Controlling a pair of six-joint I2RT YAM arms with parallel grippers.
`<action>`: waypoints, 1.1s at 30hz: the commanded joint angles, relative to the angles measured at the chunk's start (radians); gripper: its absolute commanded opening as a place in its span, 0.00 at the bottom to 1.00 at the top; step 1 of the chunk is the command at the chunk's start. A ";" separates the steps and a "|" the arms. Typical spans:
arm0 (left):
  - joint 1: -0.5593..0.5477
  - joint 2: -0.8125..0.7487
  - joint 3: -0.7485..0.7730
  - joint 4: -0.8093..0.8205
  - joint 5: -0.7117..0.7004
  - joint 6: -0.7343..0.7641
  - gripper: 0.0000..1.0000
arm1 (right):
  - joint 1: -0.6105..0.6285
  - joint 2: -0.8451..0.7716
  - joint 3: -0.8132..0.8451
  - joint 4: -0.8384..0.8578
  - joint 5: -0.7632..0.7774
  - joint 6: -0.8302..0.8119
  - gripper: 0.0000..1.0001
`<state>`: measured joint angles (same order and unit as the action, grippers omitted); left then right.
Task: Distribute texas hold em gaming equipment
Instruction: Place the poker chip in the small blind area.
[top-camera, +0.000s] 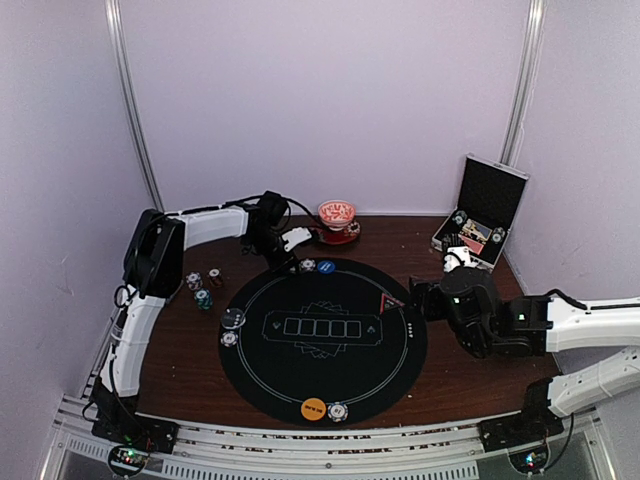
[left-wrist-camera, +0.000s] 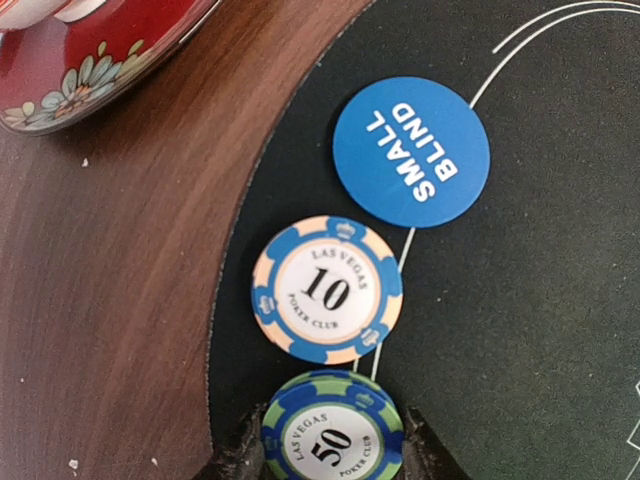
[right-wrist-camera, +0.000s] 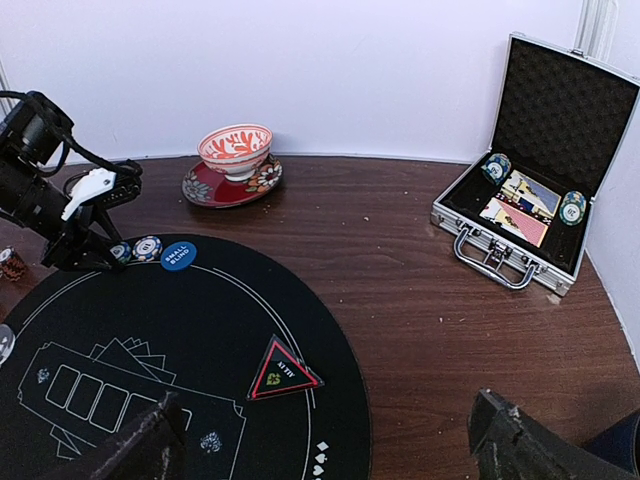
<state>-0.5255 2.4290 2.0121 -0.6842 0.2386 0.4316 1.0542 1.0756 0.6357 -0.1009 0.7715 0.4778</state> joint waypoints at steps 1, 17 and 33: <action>0.001 0.008 0.020 0.014 -0.024 -0.002 0.39 | 0.000 -0.004 -0.005 0.006 0.017 -0.001 1.00; -0.002 0.034 0.029 0.041 -0.070 0.004 0.43 | 0.001 0.002 -0.005 0.009 0.014 -0.002 1.00; -0.016 0.046 0.030 0.053 -0.118 0.008 0.66 | 0.000 0.006 -0.004 0.009 0.009 -0.004 1.00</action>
<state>-0.5358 2.4409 2.0254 -0.6575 0.1577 0.4355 1.0542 1.0782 0.6357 -0.0998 0.7712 0.4774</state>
